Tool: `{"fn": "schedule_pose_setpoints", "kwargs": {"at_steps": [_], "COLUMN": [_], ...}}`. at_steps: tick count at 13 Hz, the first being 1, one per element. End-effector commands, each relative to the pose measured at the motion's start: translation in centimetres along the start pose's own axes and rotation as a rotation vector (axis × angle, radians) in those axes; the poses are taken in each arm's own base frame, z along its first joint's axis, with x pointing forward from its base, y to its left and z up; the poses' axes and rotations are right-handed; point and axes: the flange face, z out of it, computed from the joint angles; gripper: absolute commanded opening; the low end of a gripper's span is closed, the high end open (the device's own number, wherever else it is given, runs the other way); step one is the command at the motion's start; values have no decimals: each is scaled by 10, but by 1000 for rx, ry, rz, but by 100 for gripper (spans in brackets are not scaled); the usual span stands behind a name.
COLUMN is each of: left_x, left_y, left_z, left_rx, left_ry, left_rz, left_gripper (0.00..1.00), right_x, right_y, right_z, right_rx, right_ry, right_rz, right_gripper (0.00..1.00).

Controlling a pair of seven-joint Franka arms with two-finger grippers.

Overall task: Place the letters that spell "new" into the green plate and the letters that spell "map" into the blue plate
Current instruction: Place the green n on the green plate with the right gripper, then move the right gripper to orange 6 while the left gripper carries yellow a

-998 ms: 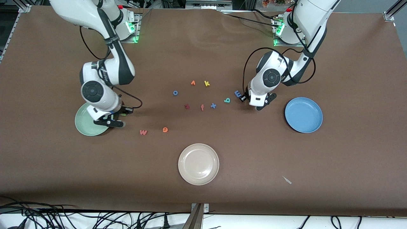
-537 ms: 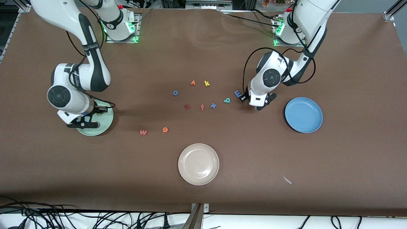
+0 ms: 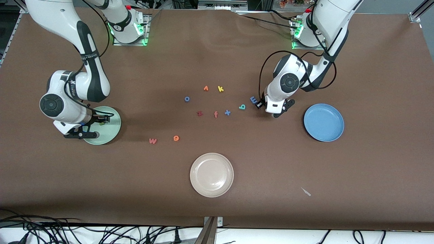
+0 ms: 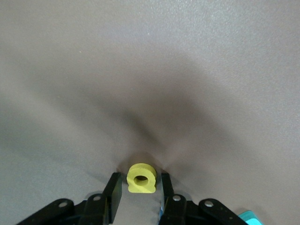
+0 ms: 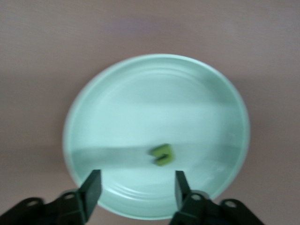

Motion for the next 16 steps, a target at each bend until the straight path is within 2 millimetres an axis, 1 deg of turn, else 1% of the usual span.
{"fn": "schedule_pose_setpoints", "kwargs": {"at_steps": [1, 2, 4, 5, 6, 7, 9, 10, 12, 14, 16], "left_x": [-1, -1, 1, 1, 1, 2, 3, 3, 5, 8, 12], "left_y": [-2, -1, -2, -1, -1, -1, -1, -1, 0, 1, 12], "left_z": [14, 15, 20, 20, 20, 19, 18, 18, 15, 8, -16], "left_rx": [14, 12, 19, 17, 17, 16, 14, 16, 12, 7, -16], "left_ry": [-13, -14, -19, -19, -19, -18, -18, -18, -11, 0, 15], "left_rz": [-14, -16, -18, -18, -18, -17, -8, -5, -1, 7, 6], "left_gripper": [45, 45, 45, 45, 45, 42, 26, 16, 15, 14, 12], "right_x": [3, 2, 6, 7, 10, 13, 21, 27, 37, 44, 45], "right_y": [-26, -41, -84, -108, -132, -154, -194, -209, -236, -255, -270], "right_z": [-12, -13, -21, -27, -27, -30, -27, -27, -25, -14, -4], "right_rx": [65, 68, 78, 90, 98, 111, 141, 150, 171, 191, 201], "right_ry": [15, 16, 29, 37, 38, 44, 50, 55, 64, 81, 82], "right_rz": [37, 60, 144, 188, 224, 261, 327, 363, 426, 476, 501], "right_gripper": [100, 100, 100, 100, 100, 100, 100, 100, 100, 100, 100]}}
